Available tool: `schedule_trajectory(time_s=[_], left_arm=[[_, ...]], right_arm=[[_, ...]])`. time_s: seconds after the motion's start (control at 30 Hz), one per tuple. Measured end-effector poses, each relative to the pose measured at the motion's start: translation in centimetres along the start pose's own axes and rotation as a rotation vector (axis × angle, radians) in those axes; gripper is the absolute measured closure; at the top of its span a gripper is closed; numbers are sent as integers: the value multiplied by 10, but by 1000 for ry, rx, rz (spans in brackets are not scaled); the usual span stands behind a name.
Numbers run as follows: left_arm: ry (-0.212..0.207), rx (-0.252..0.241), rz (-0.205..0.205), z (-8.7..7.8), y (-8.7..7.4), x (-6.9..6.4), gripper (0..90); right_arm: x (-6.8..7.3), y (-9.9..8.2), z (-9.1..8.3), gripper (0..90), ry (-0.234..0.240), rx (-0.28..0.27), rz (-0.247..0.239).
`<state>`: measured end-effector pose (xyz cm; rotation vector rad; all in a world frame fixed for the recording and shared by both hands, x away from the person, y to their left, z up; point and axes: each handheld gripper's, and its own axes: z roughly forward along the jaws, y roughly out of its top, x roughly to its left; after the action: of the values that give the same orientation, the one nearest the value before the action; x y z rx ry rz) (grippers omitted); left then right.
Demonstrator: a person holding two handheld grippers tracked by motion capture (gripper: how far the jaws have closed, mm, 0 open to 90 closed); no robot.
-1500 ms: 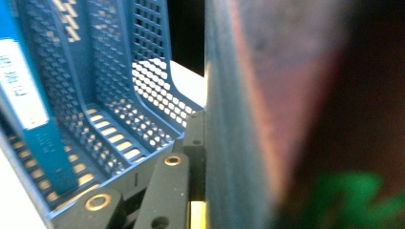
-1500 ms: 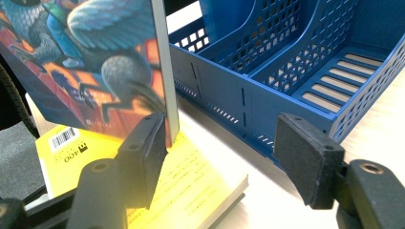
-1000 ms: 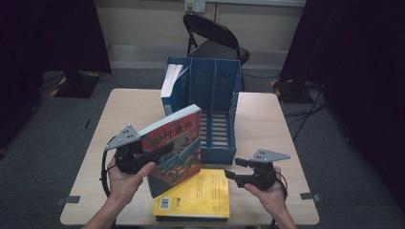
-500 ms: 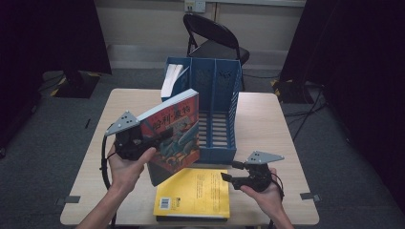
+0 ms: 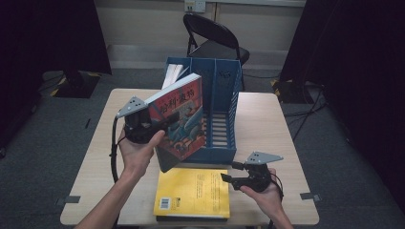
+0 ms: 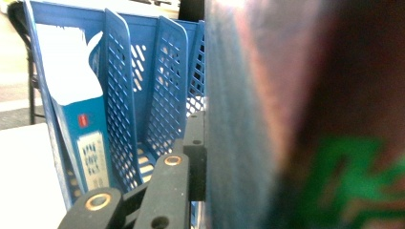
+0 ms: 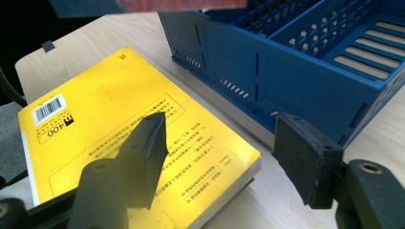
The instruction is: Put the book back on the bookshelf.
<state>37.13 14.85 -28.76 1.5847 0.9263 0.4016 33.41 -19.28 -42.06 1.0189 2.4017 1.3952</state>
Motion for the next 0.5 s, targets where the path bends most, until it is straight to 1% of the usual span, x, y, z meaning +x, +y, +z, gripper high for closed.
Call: schedule_trajectory(time_s=[0.03,0.07,0.1,0.13,0.17,0.2,0.27,0.3,0.37,0.47,0.5], left_arm=[[0,0,0,0,0,0,746],[16,-3,5,5,4,-1,746],[16,-3,5,5,4,-1,746],[16,-9,-4,9,6,1,746],[16,-9,-4,9,6,1,746],[19,-16,-17,12,9,1,746],[23,-15,-19,14,10,2,746],[36,-20,-17,20,12,0,747],[43,-19,-12,22,13,0,746],[59,-13,-16,29,14,-1,746],[68,-10,-27,32,14,-1,746]], right_arm=[[0,0,0,359,0,0,0],[-1,-1,0,359,-6,-4,4],[-1,-1,0,359,-6,-4,4],[-1,-2,1,359,-7,-3,10],[-1,-2,2,359,-6,1,9],[-1,-3,2,359,-5,3,5],[0,-3,3,359,-10,8,0],[1,-3,4,359,-11,12,-6],[1,-3,5,359,-8,14,-8],[2,-4,6,359,-8,24,-15],[3,-4,7,359,-9,27,-18]])
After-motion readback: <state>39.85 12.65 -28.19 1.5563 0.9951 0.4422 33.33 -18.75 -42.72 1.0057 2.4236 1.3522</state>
